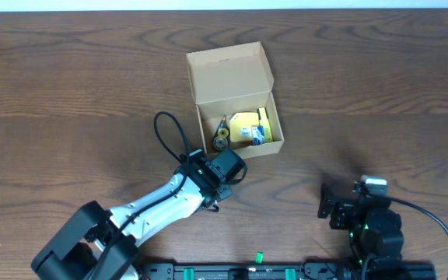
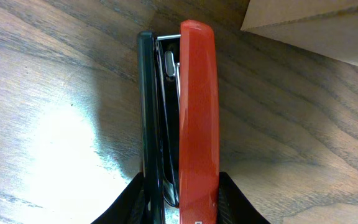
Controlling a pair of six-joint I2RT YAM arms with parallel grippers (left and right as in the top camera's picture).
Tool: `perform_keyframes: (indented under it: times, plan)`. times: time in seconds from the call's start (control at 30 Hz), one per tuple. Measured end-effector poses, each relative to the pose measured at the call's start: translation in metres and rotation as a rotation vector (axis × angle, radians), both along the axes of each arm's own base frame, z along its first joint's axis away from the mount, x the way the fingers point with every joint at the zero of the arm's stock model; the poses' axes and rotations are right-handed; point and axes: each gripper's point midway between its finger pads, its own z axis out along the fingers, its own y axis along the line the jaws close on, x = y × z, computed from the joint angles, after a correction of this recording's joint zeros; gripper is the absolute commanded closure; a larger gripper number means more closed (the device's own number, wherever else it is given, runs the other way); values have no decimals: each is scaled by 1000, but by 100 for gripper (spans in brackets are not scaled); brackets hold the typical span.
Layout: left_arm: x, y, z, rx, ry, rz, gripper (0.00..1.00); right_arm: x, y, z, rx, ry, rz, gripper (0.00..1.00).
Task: Pack container
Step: 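Lower the left gripper and grasp the red stapler lengthwise, then lift the stapler with the left gripper and lower it into the box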
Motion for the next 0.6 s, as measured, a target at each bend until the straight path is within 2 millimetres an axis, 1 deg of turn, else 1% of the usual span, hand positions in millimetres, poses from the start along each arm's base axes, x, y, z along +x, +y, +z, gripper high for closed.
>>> perform_keyframes:
  times: [0.07, 0.13, 0.23, 0.33, 0.43, 0.5, 0.6]
  plan:
    - [-3, 2, 4, 1, 4, 3, 94, 0, 0, 0, 0, 0, 0, 1]
    - [-6, 6, 13, -1, -1, 15, 94, 0, 0, 0, 0, 0, 0, 1]
    - [-8, 17, 34, 0, -37, 58, 94, 0, 0, 0, 0, 0, 0, 1]
    - [-10, 35, 56, 18, -91, 113, 94, 0, 0, 0, 0, 0, 0, 1]
    - [-5, 47, 77, 15, -179, 162, 95, 0, 0, 0, 0, 0, 0, 1]
    - [3, 53, 92, 7, -261, 189, 94, 0, 0, 0, 0, 0, 0, 1]
    - [11, 60, 105, 19, -330, 208, 94, 0, 0, 0, 0, 0, 0, 1]
